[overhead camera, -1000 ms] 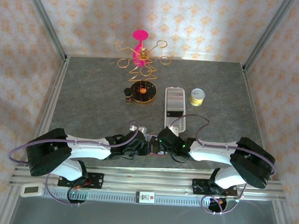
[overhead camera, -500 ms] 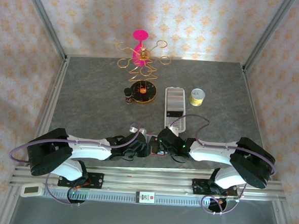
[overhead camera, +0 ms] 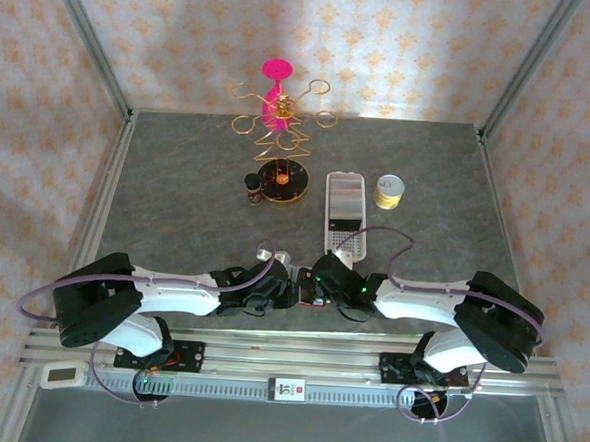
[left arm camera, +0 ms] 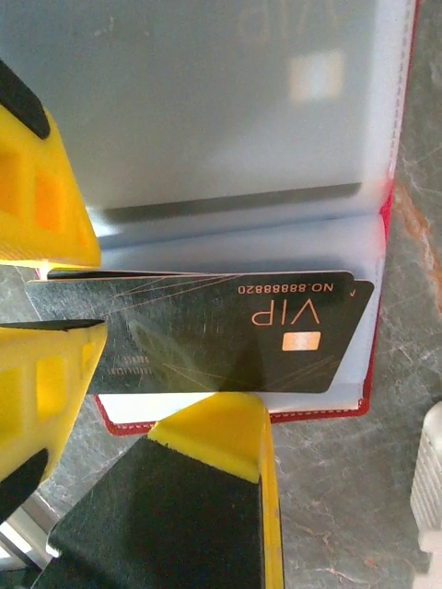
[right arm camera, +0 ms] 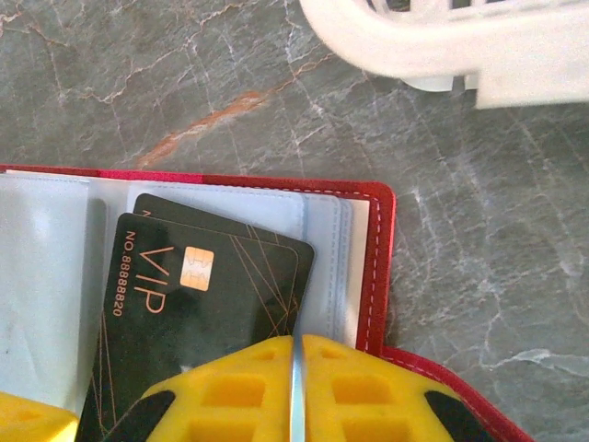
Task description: Put the credit cards into the card holder
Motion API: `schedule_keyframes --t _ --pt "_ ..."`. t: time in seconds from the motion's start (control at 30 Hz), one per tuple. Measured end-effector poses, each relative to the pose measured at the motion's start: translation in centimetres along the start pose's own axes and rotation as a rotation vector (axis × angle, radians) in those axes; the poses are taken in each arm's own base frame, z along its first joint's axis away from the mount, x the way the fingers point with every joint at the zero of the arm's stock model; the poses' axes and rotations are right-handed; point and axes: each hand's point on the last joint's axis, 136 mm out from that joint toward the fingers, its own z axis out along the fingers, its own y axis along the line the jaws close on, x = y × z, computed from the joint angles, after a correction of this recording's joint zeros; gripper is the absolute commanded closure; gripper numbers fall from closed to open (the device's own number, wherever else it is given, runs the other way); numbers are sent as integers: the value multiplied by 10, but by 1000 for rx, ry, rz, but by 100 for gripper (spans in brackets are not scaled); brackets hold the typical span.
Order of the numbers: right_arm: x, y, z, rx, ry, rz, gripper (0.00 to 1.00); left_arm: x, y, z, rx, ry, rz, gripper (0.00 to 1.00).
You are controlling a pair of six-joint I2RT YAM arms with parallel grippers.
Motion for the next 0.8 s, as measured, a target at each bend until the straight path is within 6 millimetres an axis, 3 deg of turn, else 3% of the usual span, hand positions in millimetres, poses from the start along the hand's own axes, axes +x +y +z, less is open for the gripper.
schedule_keyframes --t 0.23,0.8 --pt "0 0 0 -5 -3 4 88 -13 -22 -9 100 -58 -30 80" --pt "3 0 -3 -29 0 16 87 -14 -23 -1 116 -71 -44 83"
